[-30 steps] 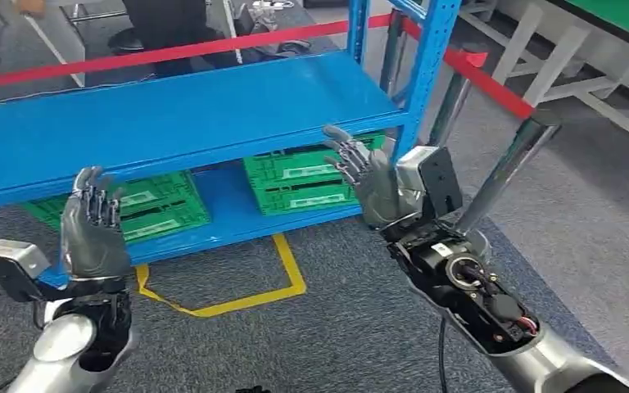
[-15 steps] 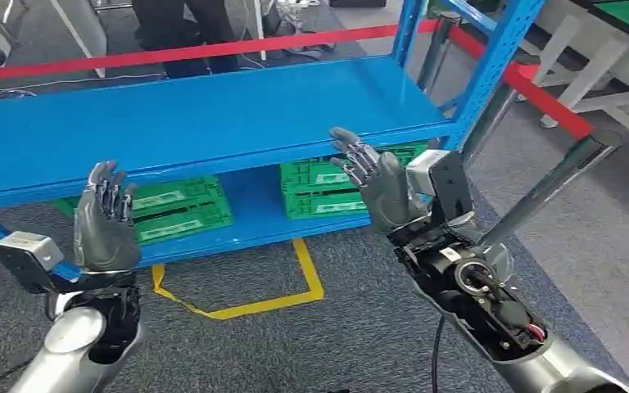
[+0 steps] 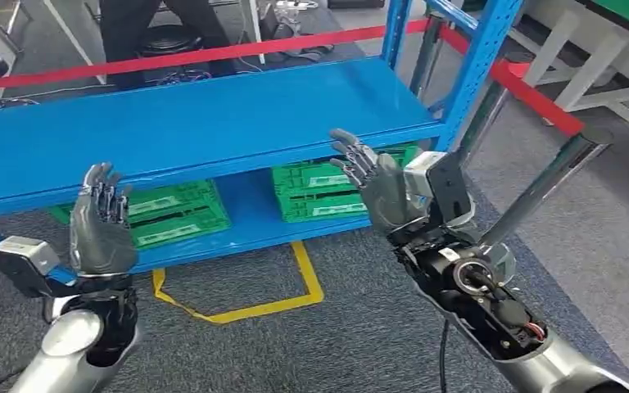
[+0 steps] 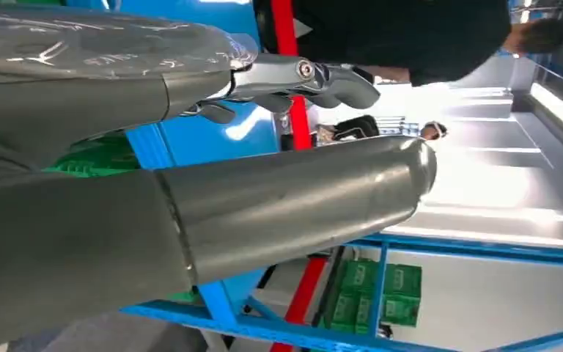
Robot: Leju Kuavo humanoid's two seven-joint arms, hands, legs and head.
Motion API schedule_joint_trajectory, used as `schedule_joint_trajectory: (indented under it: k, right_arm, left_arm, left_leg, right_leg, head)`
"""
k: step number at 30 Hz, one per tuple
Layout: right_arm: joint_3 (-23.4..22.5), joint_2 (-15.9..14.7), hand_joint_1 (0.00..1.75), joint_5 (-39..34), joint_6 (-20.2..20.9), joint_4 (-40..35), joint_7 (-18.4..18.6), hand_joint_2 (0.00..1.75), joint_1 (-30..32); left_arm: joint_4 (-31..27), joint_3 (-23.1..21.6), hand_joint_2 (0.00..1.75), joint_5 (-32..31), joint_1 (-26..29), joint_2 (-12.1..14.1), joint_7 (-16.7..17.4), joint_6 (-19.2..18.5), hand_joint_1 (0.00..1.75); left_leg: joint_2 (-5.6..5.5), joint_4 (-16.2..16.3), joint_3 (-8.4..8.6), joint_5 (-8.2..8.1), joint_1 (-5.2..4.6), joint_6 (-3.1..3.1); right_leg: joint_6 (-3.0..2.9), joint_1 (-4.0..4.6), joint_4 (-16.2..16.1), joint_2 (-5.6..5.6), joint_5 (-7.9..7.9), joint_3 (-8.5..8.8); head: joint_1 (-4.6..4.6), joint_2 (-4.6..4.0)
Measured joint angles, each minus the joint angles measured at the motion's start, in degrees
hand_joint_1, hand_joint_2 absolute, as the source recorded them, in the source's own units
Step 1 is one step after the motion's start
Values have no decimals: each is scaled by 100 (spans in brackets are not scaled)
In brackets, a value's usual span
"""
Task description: Take the parts from the cabinet and place them on the table.
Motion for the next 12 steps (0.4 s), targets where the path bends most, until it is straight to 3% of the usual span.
schedule_joint_trajectory:
  k: [12]
  right_arm:
    - [0, 0, 0, 0, 7, 0, 0, 0, 0]
  left_arm:
    - [0, 0, 0, -11, 0, 0, 0, 0, 0]
  left_leg:
    - [1, -18, 8, 1, 3, -12]
  right_leg:
    - [-27, -7, -2, -1, -7, 0]
  head:
    - [-72, 0]
